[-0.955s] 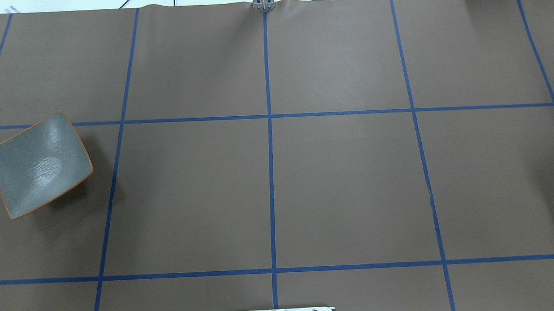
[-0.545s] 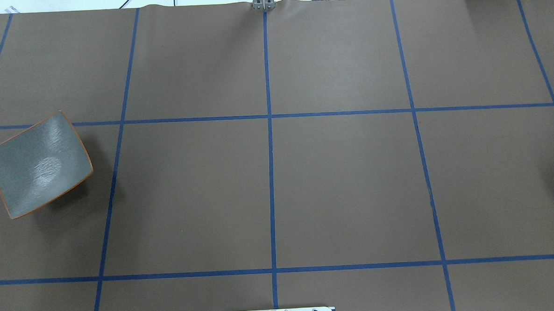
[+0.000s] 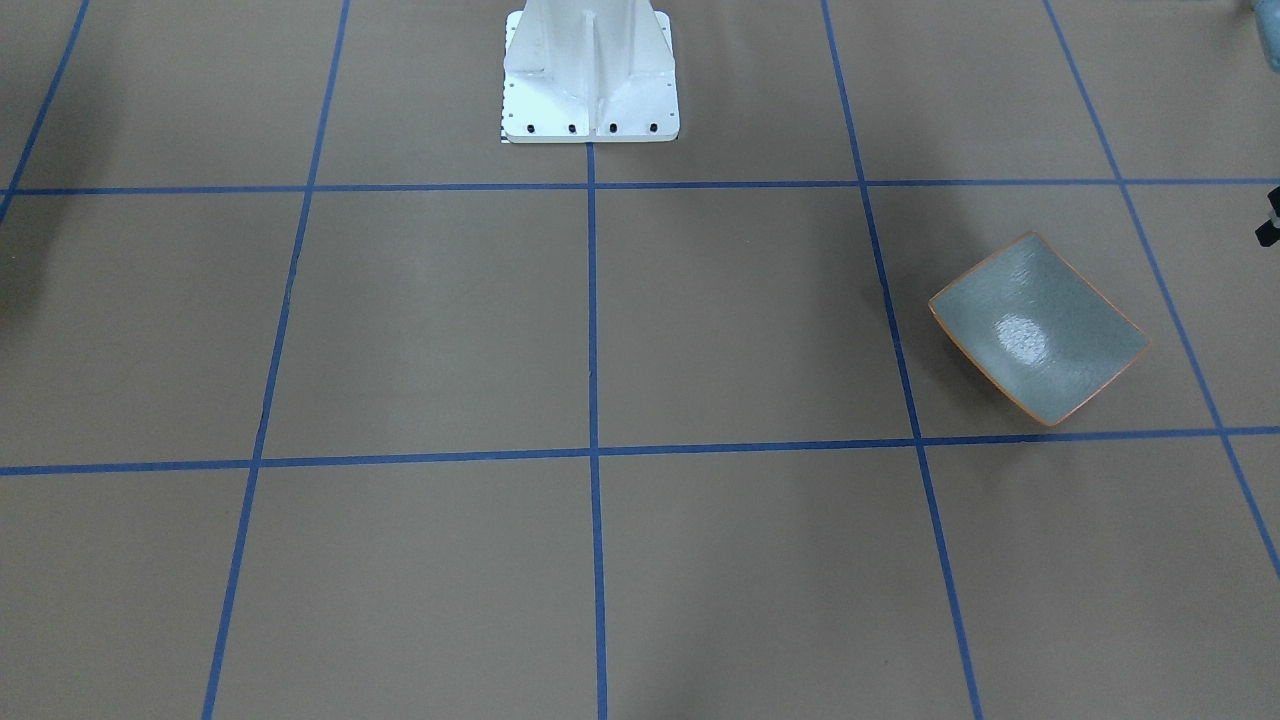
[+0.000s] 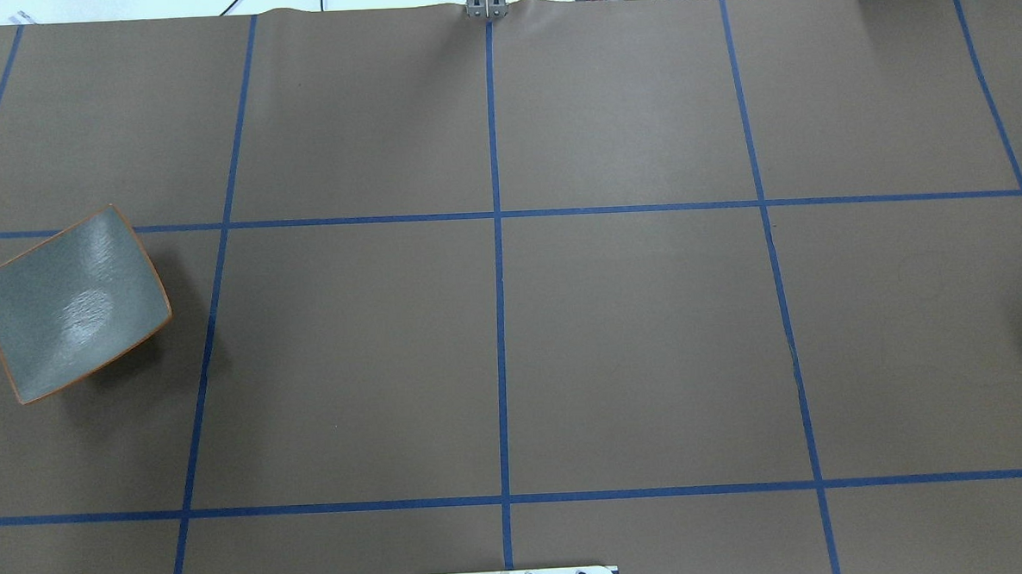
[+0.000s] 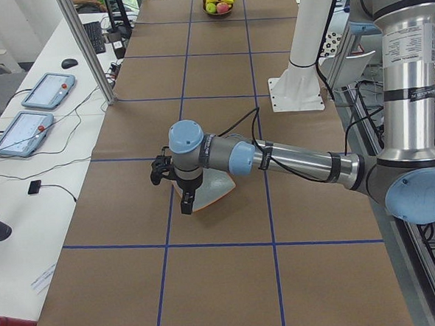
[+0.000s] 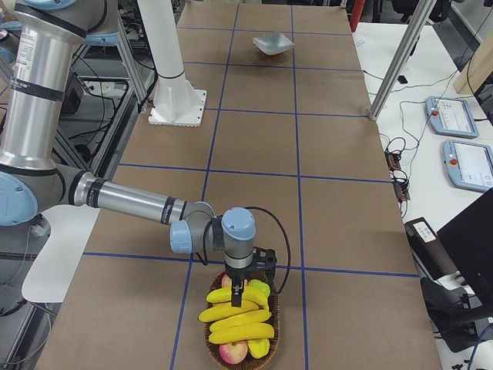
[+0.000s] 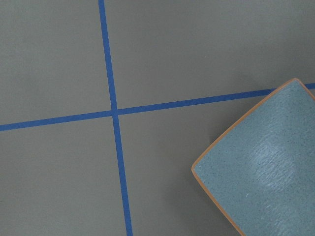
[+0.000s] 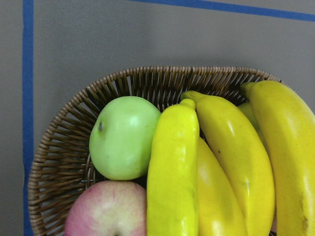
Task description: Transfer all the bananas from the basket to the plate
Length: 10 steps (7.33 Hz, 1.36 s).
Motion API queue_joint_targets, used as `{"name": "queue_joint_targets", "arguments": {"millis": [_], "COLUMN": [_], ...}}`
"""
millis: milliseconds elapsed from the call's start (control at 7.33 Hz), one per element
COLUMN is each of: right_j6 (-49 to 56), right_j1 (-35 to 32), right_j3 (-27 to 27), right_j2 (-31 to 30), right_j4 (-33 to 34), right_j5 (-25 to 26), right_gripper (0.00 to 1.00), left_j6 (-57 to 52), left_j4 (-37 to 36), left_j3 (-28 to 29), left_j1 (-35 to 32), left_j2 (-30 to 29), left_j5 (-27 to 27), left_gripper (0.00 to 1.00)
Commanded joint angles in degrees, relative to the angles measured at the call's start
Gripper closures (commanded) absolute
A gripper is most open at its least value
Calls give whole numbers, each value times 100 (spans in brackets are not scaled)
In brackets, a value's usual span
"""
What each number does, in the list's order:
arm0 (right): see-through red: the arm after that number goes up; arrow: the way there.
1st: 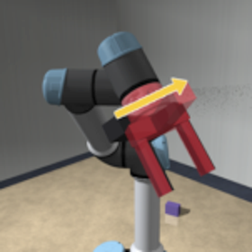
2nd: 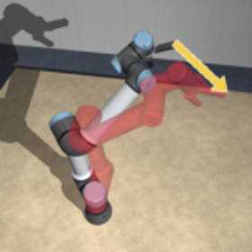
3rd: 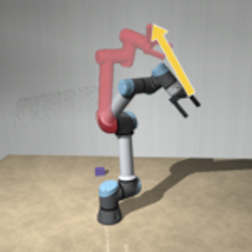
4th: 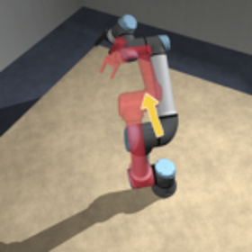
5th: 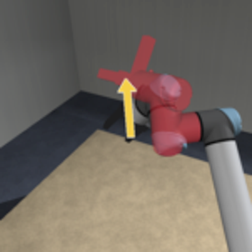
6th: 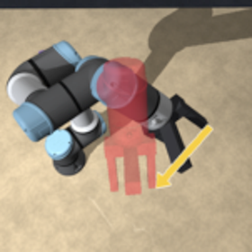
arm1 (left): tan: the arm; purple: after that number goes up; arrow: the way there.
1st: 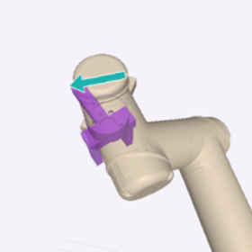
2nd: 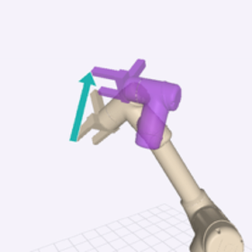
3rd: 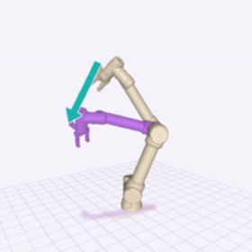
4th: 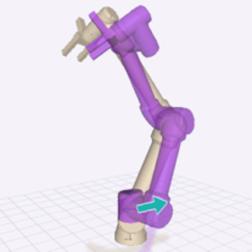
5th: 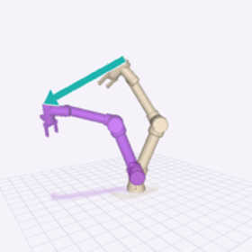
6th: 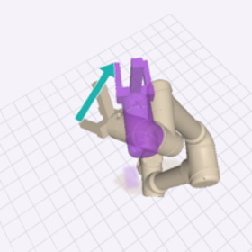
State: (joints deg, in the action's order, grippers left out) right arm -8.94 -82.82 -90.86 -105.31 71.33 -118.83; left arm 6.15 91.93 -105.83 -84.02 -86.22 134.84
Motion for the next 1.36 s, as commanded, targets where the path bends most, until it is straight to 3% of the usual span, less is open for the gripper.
{"name": "queue_joint_targets", "arguments": {"millis": [0,273,409,545,682,1227], "right_j6": [6,6,6,33,59,129], "right_j1": [29,29,29,29,29,-243], "right_j3": [121,156,157,148,113,-1123], "right_j2": [54,54,54,63,72,-113], "right_j4": [-23,-23,-23,-23,-32,432], "right_j5": [0,0,0,-8,-9,-202], "right_gripper": [22,43,67,98,100,100], "left_j6": [0,9,9,35,105,193], "left_j4": [0,-9,-9,-9,-9,0], "left_j3": [-7,-95,-121,-122,-139,-183], "left_j1": [0,0,0,0,0,0], "left_j2": [-9,-9,0,0,-9,-26], "left_j5": [7,7,7,7,7,16], "left_gripper": [1,1,1,1,1,1]}}
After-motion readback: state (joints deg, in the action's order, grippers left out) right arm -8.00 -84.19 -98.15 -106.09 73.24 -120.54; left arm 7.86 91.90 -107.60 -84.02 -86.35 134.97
